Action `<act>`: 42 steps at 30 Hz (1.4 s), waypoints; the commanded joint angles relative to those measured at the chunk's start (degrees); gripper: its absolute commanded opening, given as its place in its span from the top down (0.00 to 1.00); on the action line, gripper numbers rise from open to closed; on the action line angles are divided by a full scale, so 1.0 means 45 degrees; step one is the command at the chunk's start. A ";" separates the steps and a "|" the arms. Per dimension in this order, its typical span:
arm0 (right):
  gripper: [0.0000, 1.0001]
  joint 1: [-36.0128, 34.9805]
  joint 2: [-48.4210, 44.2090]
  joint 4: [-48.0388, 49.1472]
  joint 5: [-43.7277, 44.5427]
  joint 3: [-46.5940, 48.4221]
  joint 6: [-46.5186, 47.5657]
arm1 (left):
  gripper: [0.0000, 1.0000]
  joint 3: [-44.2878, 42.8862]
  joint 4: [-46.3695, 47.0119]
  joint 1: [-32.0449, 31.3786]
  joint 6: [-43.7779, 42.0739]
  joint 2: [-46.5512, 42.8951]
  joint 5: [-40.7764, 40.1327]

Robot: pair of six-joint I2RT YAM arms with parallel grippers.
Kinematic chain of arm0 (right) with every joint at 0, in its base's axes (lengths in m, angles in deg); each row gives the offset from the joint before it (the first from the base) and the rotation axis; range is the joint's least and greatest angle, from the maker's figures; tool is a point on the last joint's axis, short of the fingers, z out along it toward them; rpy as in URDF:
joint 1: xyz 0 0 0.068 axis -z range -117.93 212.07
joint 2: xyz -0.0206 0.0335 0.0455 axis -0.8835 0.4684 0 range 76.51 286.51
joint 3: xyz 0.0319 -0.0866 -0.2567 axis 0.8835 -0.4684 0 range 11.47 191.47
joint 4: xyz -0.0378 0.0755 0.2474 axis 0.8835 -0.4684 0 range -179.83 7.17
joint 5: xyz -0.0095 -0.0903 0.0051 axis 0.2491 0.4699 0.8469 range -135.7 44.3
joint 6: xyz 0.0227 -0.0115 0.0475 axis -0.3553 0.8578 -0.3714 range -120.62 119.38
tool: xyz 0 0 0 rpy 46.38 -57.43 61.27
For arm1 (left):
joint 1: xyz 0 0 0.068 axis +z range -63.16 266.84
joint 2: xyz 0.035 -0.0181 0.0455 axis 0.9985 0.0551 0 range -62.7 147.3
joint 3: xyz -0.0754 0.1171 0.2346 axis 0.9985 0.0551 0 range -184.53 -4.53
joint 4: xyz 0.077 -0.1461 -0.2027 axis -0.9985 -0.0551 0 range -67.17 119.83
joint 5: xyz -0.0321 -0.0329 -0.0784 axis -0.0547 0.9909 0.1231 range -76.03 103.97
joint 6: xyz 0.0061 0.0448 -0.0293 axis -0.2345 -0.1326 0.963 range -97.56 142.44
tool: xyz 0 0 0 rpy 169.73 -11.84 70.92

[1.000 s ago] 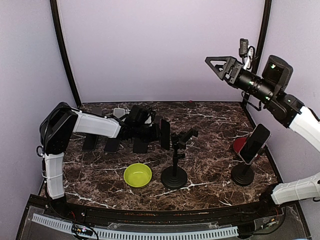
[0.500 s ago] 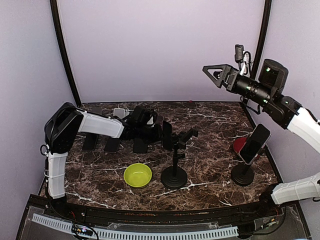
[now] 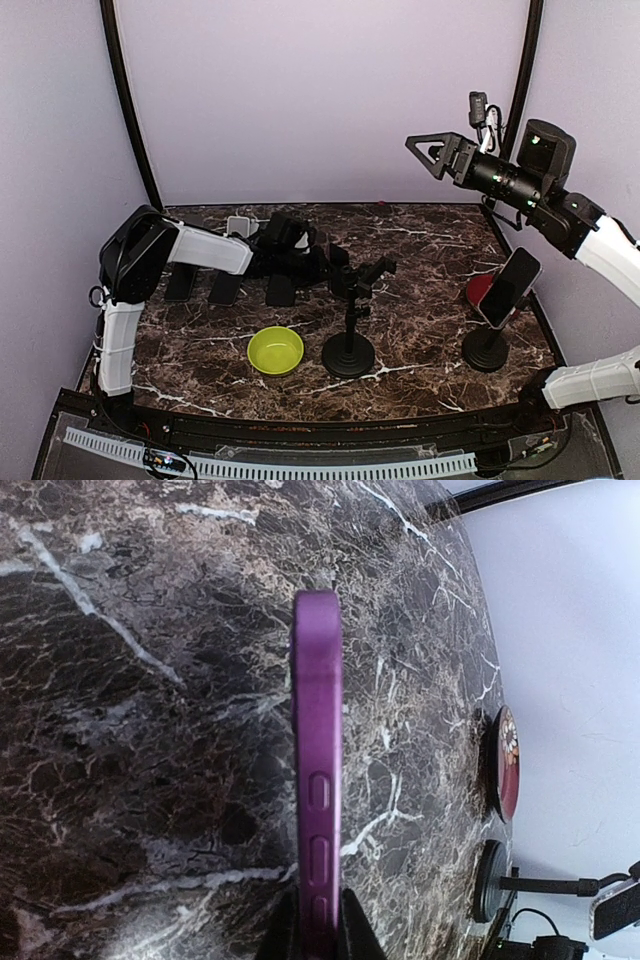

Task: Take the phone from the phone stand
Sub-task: Place the phone at the center of the board.

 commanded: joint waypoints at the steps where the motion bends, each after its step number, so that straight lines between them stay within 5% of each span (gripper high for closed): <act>1: 0.01 0.0093 -0.0222 0.0130 0.0123 -0.0085 0.0147 | 1.00 -0.0446 -0.0407 0.0042 0.0435 0.0179 0.0471; 20: 0.01 0.0099 -0.0070 0.0157 0.0044 -0.0075 0.0131 | 0.94 -0.1737 -0.3131 0.0308 0.1224 0.0507 0.1374; 42: 0.01 0.0124 -0.0065 -0.0150 0.0200 -0.0085 0.0568 | 0.37 -0.2595 -0.4896 0.0413 0.0057 0.0520 0.0284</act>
